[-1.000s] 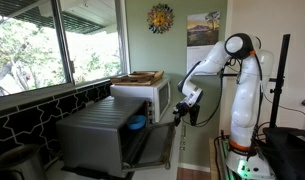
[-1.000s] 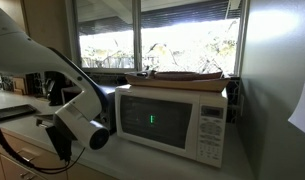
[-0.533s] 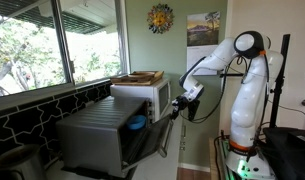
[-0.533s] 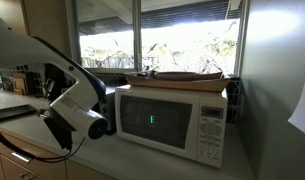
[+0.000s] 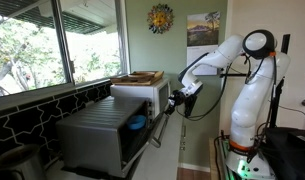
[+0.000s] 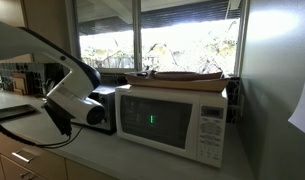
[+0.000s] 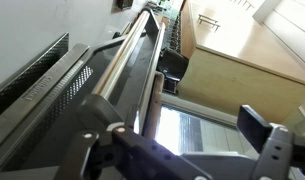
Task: Open the toaster oven and put the blue bowl in the oven then close the oven door
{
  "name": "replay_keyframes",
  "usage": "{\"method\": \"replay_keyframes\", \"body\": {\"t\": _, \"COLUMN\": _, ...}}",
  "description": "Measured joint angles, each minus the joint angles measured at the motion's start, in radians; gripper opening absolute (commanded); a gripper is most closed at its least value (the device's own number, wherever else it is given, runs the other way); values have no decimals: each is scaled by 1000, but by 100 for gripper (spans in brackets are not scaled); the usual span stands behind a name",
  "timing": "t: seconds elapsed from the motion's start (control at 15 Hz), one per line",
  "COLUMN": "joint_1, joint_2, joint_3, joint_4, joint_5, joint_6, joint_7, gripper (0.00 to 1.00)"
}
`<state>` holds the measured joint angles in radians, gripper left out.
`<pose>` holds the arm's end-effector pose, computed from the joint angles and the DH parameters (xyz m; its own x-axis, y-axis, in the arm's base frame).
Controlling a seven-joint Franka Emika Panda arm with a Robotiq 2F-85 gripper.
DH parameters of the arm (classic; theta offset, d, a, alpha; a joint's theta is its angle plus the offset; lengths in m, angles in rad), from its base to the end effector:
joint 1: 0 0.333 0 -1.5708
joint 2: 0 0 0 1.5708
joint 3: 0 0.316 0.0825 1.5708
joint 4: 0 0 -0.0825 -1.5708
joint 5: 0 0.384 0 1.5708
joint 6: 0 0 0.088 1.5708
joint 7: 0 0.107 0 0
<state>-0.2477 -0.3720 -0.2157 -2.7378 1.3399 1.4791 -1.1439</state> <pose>0.3408 -0.0435 0.3731 0.9222 -0.2000 0.3310 0.3197 -0.0875 -0.9435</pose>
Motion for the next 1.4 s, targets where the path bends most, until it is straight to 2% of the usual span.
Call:
{"method": "replay_keyframes", "body": {"t": 0.53, "joint_1": -5, "joint_2": -143, "joint_3": 57, "joint_4": -5, "joint_5": 71, "joint_6": 75, "joint_7": 69, "gripper": 100}}
{"method": "replay_keyframes", "body": {"t": 1.0, "joint_1": 5, "joint_2": -181, "joint_3": 145, "joint_4": -5, "joint_5": 109, "joint_6": 150, "joint_7": 84, "gripper": 100}}
{"method": "replay_keyframes", "body": {"t": 1.4, "joint_1": -29, "joint_2": -241, "joint_3": 139, "joint_4": -2, "joint_5": 82, "joint_6": 241, "joint_7": 165, "gripper": 100}}
